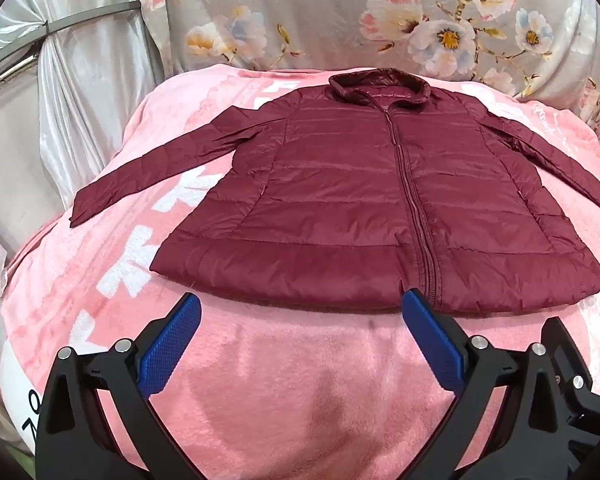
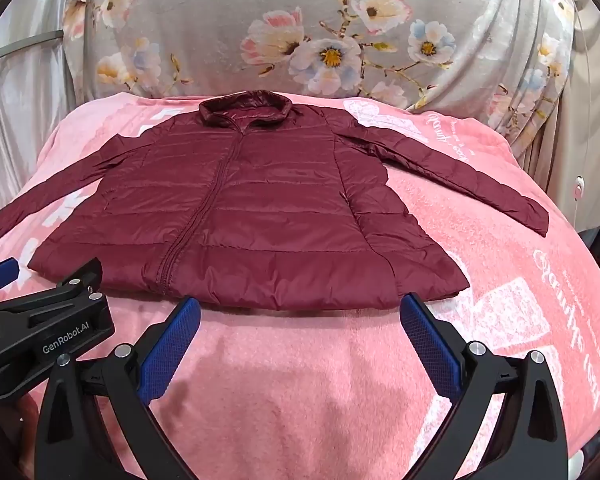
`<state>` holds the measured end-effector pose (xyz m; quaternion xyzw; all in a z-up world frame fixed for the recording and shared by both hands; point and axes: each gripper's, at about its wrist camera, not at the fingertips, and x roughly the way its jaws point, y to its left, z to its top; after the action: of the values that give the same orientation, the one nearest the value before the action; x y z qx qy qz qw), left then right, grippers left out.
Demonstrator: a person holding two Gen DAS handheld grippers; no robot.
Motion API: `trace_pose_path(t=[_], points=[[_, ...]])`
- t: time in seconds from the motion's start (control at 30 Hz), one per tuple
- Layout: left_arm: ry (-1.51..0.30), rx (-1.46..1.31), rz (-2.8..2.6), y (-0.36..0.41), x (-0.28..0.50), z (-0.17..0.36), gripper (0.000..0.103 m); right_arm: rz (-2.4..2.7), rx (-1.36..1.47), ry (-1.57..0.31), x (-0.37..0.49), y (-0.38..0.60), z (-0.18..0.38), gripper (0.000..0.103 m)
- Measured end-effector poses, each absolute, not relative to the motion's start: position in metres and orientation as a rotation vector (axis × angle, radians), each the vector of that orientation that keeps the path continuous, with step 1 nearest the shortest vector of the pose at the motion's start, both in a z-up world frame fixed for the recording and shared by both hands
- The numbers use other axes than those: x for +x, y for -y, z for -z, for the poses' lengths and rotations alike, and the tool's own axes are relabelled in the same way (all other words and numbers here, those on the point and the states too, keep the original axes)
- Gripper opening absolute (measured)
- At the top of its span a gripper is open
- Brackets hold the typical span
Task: Fold large clothes
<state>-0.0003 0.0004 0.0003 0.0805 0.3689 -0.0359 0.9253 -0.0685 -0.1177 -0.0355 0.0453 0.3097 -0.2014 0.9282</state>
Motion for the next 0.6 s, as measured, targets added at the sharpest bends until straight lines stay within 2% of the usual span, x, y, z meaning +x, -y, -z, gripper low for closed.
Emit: trace_pose_path(t=[0.6], points=[[-0.748, 0.164, 0.075, -0.0010, -0.0017, 0.0006, 0.098, 0.409, 0.101, -0.627, -0.0740, 0.1175, 0.0348, 0.098]])
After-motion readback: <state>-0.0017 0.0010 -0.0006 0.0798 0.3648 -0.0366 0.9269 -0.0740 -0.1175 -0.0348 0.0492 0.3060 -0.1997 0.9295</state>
